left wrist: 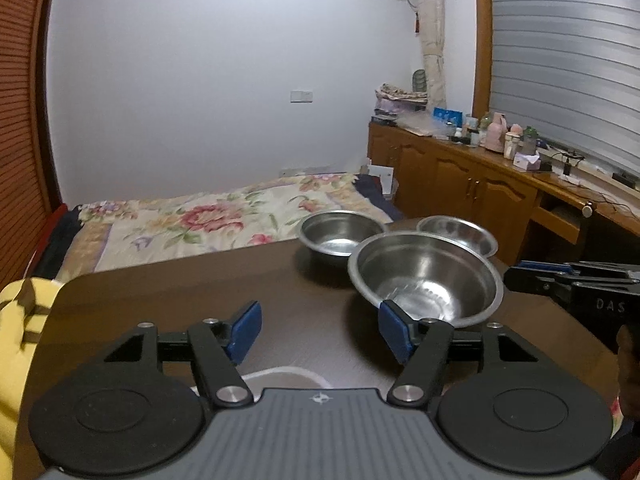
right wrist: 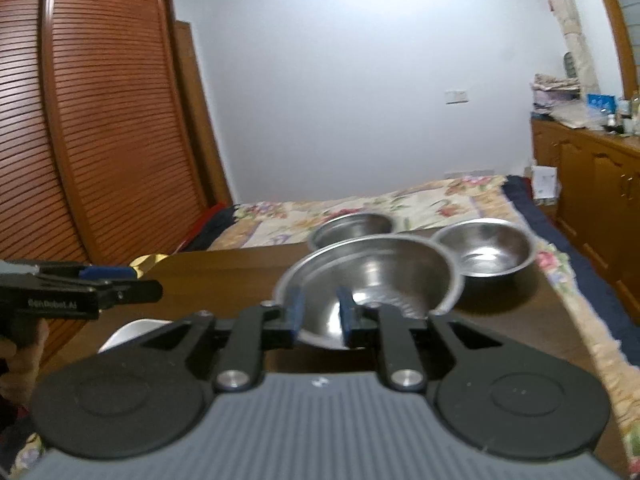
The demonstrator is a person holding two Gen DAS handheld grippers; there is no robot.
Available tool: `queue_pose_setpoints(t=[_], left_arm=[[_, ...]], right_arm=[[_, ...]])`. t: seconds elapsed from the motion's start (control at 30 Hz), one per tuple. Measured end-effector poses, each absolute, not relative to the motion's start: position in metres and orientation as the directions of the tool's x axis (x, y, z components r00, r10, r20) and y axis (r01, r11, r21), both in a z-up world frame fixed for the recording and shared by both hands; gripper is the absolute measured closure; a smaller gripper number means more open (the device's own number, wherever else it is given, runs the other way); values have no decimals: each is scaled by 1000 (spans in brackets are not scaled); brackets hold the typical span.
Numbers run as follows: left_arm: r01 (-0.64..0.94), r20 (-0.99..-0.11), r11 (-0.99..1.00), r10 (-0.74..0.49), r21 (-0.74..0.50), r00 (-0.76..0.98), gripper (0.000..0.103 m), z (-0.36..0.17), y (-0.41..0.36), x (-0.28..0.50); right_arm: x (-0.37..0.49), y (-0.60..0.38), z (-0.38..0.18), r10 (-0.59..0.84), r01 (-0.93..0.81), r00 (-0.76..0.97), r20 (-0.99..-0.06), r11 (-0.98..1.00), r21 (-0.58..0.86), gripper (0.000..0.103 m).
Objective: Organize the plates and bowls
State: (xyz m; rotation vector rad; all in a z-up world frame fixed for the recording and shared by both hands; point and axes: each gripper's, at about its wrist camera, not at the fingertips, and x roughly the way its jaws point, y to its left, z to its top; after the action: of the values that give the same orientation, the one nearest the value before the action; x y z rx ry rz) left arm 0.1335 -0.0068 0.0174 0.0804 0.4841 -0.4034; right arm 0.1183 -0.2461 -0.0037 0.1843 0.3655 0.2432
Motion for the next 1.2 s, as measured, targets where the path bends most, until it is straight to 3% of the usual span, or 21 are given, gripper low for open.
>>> queue_pose_setpoints(t=[0.4, 0.47, 0.93, 1.03, 1.2], left_arm=[[448, -495, 893, -405, -36, 769, 30, 10, -51, 163], [450, -504, 893, -404, -35, 763, 30, 6, -55, 170], [437, -551, 895, -407, -82, 729, 30, -11, -67, 207], [431, -561, 898, -402, -88, 723, 33, -15, -69, 212], [429, -582, 898, -403, -100, 707, 49, -20, -73, 218]], right_arm=[[139, -278, -19, 178, -110, 919, -352, 972, 207, 68], [143, -282, -22, 166, -95, 918, -359, 974, 207, 62], [167, -293, -36, 134, -38, 910, -392, 969, 243, 62], [171, -294, -38, 135, -33, 904, -406, 968, 249, 62], [177, -295, -42, 148, -32, 893, -425, 963, 268, 62]])
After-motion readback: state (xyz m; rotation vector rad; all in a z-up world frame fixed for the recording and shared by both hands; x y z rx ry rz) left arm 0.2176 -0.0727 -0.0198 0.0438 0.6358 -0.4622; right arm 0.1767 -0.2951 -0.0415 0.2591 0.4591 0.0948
